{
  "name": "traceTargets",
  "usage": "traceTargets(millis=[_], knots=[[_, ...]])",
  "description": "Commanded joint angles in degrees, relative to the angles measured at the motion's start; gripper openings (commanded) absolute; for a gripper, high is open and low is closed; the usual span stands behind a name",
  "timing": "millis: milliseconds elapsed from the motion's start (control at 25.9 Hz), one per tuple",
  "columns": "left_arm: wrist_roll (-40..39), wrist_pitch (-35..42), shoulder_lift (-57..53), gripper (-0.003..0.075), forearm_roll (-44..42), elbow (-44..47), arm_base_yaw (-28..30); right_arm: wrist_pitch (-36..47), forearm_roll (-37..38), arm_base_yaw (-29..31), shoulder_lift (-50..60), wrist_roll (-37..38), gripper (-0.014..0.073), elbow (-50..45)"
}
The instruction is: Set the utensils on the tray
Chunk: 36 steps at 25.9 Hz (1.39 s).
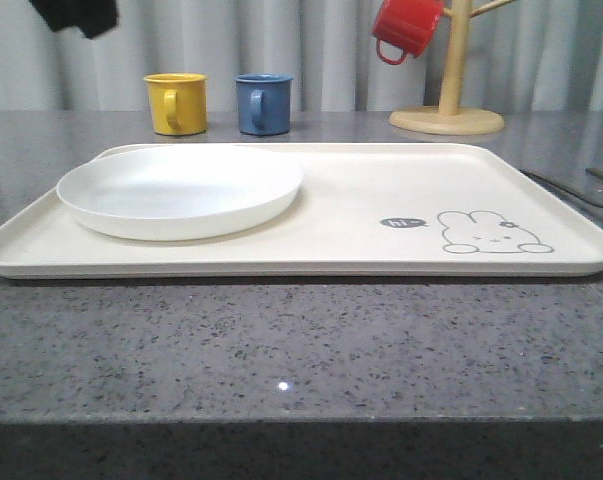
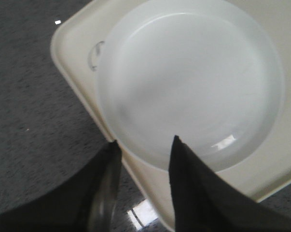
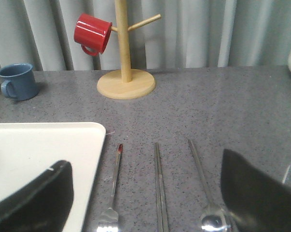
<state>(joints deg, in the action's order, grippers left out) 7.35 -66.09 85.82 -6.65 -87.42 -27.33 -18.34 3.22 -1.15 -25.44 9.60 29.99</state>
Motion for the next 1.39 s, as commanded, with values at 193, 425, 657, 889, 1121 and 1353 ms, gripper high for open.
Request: traceTargets(millis=[193,425,657,889,1121,1353], knots=[[-2.3,9.5,-15.1,-0.0018,1.9,11.3,12.9,4.5,0.3,0.0,-0.6,-0.3,0.0643,2.1],[-3.7,20.7,-30.2,-0.0018,2.4,28.2,20.0,4.5,0.3,0.0,-0.6,-0.3,0.0643,2.1],[-3.7,34.2,-46.7,-0.0018,5.6,44.3,21.0,4.5,0.3,0.0,-0.6,-0.3,0.0643,2.1],[-3.7,44.0,-63.2,-0.0018,6.7,56.8,21.0,4.5,0.3,0.0,-0.6,-0.3,0.0643,2.1],[-3.7,47.0,-73.7,-0.0018,6.7,62.8,21.0,4.5,0.3,0.0,-0.6,-0.3,0.0643,2.1],[-3.7,46.6,-75.2,-0.0018,6.7,63.6,21.0,4.5,0.3,0.0,-0.6,-0.3,0.0643,2.1]])
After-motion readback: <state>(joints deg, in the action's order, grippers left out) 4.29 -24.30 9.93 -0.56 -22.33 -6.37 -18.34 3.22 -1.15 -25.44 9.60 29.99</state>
